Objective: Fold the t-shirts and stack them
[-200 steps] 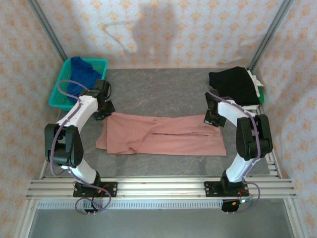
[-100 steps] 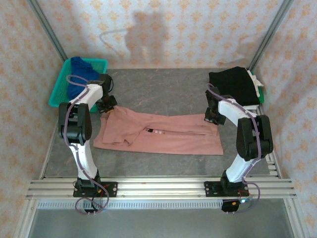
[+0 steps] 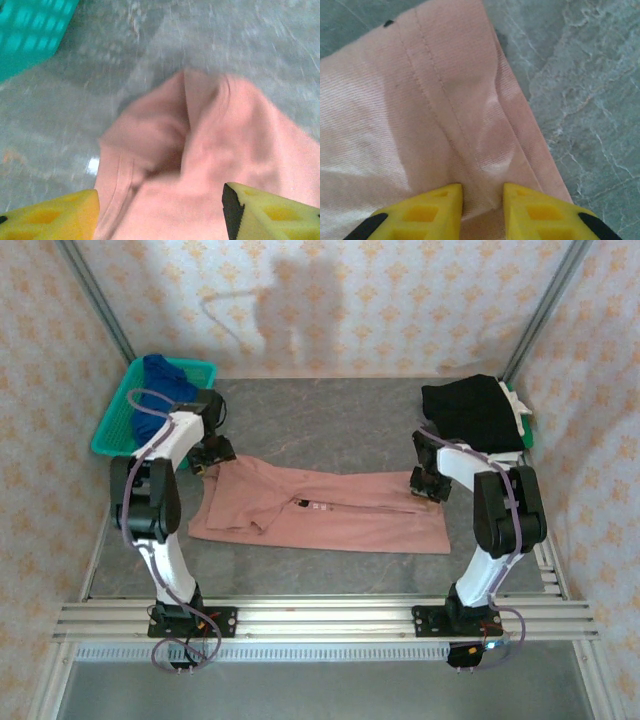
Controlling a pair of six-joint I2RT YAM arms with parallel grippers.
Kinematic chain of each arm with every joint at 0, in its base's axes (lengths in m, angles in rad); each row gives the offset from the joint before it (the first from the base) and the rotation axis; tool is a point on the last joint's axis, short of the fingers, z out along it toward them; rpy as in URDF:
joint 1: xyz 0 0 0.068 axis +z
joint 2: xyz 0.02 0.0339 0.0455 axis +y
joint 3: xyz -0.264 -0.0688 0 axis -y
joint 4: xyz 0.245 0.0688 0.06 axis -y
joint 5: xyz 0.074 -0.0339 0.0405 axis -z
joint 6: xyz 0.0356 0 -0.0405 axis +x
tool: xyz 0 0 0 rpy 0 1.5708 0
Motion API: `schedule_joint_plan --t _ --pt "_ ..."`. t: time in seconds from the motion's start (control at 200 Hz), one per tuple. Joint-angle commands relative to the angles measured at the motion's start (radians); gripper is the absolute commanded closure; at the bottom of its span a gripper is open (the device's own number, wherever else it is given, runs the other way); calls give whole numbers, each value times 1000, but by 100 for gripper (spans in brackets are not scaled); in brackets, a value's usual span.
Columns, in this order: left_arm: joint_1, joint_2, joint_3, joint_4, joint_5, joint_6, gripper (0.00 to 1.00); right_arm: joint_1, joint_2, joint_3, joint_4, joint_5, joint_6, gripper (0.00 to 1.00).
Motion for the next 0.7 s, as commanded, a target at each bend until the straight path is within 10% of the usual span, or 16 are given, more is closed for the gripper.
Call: schedule_joint_plan --t 0.0,0.365,0.696 --pt "-99 -152 -146 12 -1 -22 33 -6 4 -26 -36 59 26 68" --pt "-218 -331 -678 224 94 -163 47 -19 8 -6 -60 86 47 82" --pt "-218 -419 -659 151 68 -159 82 -18 -14 9 -66 80 37 84"
